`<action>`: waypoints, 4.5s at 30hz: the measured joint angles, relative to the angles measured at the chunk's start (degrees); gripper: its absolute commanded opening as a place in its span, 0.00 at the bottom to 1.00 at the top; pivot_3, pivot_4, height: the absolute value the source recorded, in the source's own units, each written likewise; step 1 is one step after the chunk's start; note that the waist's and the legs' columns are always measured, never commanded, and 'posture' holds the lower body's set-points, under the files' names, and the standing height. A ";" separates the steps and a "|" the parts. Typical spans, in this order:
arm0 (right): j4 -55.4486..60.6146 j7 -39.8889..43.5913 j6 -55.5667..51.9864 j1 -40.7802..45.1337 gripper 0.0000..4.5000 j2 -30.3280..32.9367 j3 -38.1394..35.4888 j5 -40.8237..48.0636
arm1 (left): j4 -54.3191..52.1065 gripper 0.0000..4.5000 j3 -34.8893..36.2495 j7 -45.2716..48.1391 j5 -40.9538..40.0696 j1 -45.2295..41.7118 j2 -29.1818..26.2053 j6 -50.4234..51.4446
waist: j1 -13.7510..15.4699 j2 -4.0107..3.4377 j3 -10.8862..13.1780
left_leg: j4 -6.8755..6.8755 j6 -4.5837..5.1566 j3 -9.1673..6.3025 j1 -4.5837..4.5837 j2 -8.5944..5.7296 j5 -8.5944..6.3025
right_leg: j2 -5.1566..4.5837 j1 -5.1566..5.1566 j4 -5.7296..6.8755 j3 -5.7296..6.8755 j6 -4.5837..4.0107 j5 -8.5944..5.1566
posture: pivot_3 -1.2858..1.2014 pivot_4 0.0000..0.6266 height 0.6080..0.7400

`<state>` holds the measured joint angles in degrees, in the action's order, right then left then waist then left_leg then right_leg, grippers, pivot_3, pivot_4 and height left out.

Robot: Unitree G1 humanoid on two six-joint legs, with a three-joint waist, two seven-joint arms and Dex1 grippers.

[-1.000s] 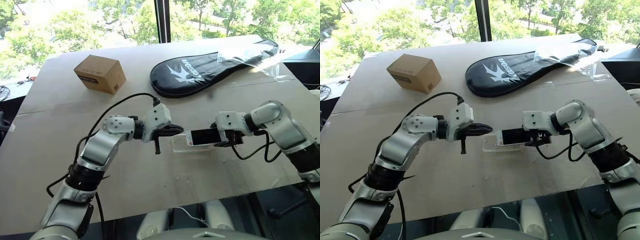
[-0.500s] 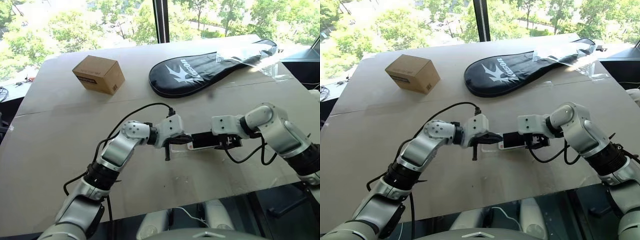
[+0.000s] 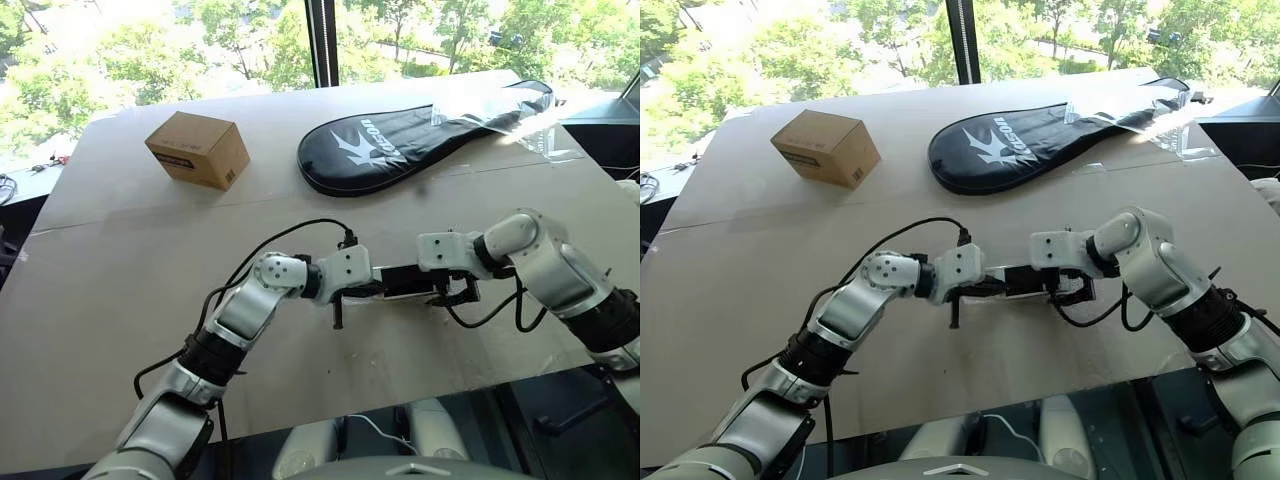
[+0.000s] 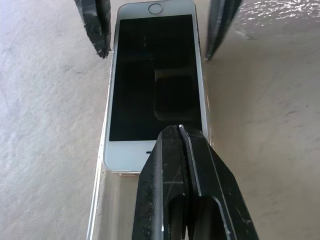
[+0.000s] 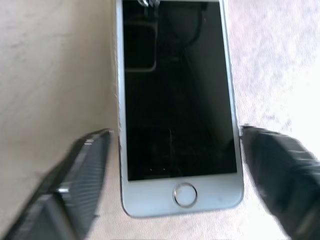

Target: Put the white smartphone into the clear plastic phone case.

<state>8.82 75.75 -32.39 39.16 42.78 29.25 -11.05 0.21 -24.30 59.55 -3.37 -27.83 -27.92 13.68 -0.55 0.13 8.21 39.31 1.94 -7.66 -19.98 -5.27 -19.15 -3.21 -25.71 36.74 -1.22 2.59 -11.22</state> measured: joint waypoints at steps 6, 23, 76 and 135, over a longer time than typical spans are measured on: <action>4.76 3.61 -7.49 -0.04 0.99 4.28 -3.94 6.19 | 1.13 0.00 -0.06 0.15 0.48 0.45 0.00 -1.78 | 0.54 -0.01 -0.01 | 0.01 0.00 -0.04 0.00 -0.01 0.00 | -0.02 0.04 -0.02 0.04 0.00 0.00 | 0.52 0.24 1.00; -3.04 -1.39 -1.44 -4.17 0.01 9.11 -6.69 6.75 | 0.44 0.00 0.86 -0.80 1.43 1.06 0.73 -2.08 | 1.34 0.03 -0.06 | 0.01 0.00 0.02 0.09 0.00 0.00 | -0.03 0.13 -0.01 0.01 0.01 0.00 | 0.52 0.24 1.00; 6.52 -4.99 -11.24 -14.50 0.01 9.16 -19.16 13.78 | -4.70 0.00 4.29 5.35 -1.96 -0.80 -6.26 10.13 | 1.38 0.08 0.04 | 0.00 0.00 -0.09 -0.08 -0.01 0.00 | -0.04 0.02 -0.07 0.11 0.00 0.00 | 0.52 0.24 1.00; -17.45 -1.06 17.84 -23.62 1.00 -0.15 -36.41 40.14 | -0.84 0.93 22.87 3.21 -15.11 11.81 -6.06 2.28 | -0.05 0.03 -0.86 | -0.96 0.08 -0.05 0.90 0.25 -0.05 | 0.12 0.80 -0.86 -0.18 0.07 -0.07 | 0.52 0.24 1.00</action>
<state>-8.64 74.69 -14.55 15.54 42.64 -7.16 29.09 -0.63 -1.42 62.76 -18.48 -16.02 -33.98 15.96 -0.60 0.16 7.34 38.35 2.02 -7.70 -19.08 -5.02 -19.21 -3.09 -24.91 35.88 -1.40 2.66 -11.29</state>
